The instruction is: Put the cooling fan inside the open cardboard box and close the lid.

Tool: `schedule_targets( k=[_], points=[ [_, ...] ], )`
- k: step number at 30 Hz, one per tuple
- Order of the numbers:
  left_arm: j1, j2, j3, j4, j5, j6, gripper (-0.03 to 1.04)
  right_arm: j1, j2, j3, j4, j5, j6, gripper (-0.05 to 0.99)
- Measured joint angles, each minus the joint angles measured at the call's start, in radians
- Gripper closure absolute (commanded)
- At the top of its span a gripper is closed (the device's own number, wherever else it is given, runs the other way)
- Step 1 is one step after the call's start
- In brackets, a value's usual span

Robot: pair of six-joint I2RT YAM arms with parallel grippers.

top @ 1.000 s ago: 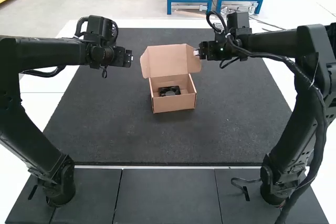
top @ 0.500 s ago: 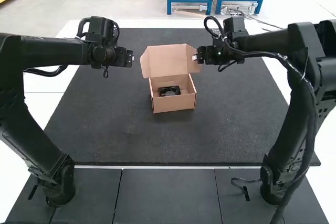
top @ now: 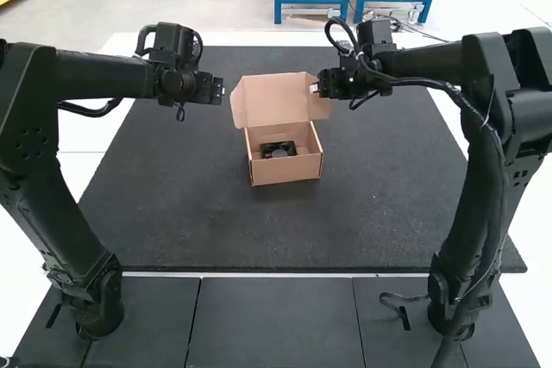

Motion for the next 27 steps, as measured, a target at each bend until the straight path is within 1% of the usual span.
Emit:
schedule_targets(
  k=[5, 7, 9, 11, 17, 20, 22, 27],
  points=[
    [-0.002, 0.0, 0.002, 0.0, 0.0, 0.0, 0.04, 0.0, 0.0, 0.002, -0.009, -0.006, 0.003, 0.4],
    [-0.006, 0.0, 0.002, -0.004, 0.0, 0.0, 0.04, 0.0, 0.0, 0.002, -0.013, -0.006, 0.003, 0.4],
    [-0.014, 0.0, 0.002, -0.007, 0.0, 0.0, 0.04, 0.0, 0.0, 0.004, -0.02, -0.006, 0.003, 0.47],
    [-0.024, 0.0, 0.002, -0.009, 0.0, 0.0, 0.04, 0.0, 0.0, 0.01, -0.025, -0.006, 0.005, 0.5],
    [-0.047, 0.0, 0.002, -0.02, 0.0, 0.0, 0.04, 0.0, 0.0, 0.019, -0.027, -0.006, 0.006, 0.66],
    [-0.057, 0.0, 0.002, -0.027, 0.0, 0.0, 0.04, 0.0, 0.0, 0.019, -0.031, -0.006, 0.006, 0.7],
    [-0.06, 0.0, 0.002, -0.032, 0.0, 0.0, 0.04, 0.0, 0.0, 0.019, -0.04, -0.006, 0.006, 0.71],
    [-0.061, 0.0, 0.002, -0.038, 0.0, 0.0, 0.04, 0.0, 0.0, 0.019, -0.058, -0.01, 0.006, 0.8]
  ],
)
